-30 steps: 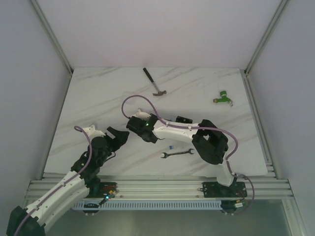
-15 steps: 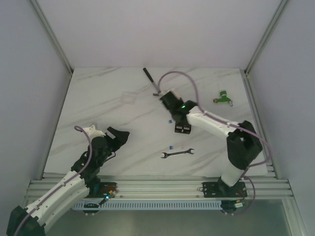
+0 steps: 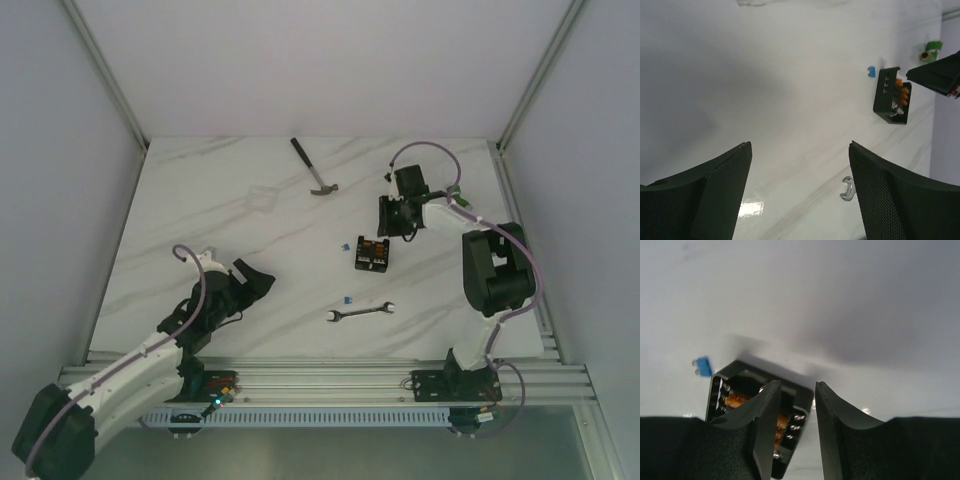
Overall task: Snap on the fuse box
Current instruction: Place the fuse box base at the center of the board.
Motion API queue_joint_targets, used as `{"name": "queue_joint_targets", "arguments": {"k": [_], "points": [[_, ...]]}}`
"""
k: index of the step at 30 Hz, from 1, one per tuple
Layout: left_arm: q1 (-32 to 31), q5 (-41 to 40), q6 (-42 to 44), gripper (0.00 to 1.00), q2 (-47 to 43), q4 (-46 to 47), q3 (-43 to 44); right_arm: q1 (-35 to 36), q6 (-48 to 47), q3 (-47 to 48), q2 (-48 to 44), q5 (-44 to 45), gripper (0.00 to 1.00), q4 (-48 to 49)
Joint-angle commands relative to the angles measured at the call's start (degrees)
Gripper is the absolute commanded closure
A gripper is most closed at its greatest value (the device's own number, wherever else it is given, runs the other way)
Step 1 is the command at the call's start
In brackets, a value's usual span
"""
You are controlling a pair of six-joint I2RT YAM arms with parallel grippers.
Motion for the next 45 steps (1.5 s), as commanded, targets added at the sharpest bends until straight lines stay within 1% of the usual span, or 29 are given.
{"name": "queue_joint_targets", "arguments": {"k": [1,7,10,12,14,17,19,22,27,29,32,36,41,45], "points": [[-0.09,5.44,1.99,0.13,5.69,5.73,3.46,0.25,3.11,-3.98,-0.74,-10.38,0.61,2.00],[-0.60,7.76,3.00,0.14,12.44,7.89,6.32,0.95,8.45,-12.62,-8.43,-15.47,0.62,4.93],[-0.84,7.91,3.02,0.14,14.79,9.00,6.95,2.72,10.11,-15.41,-11.88,-18.24,0.61,5.43],[-1.01,8.24,2.98,0.14,16.16,9.51,7.40,4.74,9.37,-16.20,-13.47,-19.78,0.60,5.10],[-1.10,8.58,3.04,0.14,17.34,9.62,7.97,7.24,7.56,-15.93,-15.57,-16.88,0.58,2.66],[-1.19,8.72,3.19,0.14,18.25,9.62,8.35,11.52,3.40,-14.92,-20.83,-8.10,0.55,-2.26],[-1.15,8.11,3.34,0.13,18.32,9.55,8.12,14.51,0.11,-14.14,-22.57,-7.11,0.52,-5.22],[-0.87,6.67,3.31,0.11,18.20,9.12,7.54,19.54,-5.74,-11.92,-21.80,-4.86,0.48,-9.90],[0.31,6.41,2.88,0.09,17.75,7.94,7.02,25.96,-12.75,-9.59,-17.10,-2.37,0.50,-14.11],[0.63,6.14,3.16,0.09,17.38,7.22,7.03,28.27,-16.72,-9.19,-14.72,-0.02,0.50,-14.85],[0.97,5.57,3.60,0.08,16.56,5.86,6.96,29.69,-21.31,-8.77,-12.60,2.63,0.51,-15.05],[1.90,4.70,3.98,0.08,14.72,3.69,6.60,31.05,-25.61,-7.28,-10.24,2.38,0.54,-15.69],[3.66,4.60,3.50,0.07,12.20,3.04,4.78,32.18,-27.07,-6.18,-7.39,3.24,0.58,-15.94],[4.35,5.04,3.63,0.07,11.31,2.87,4.21,33.67,-28.35,-5.94,-6.68,2.16,0.58,-16.08]]}}
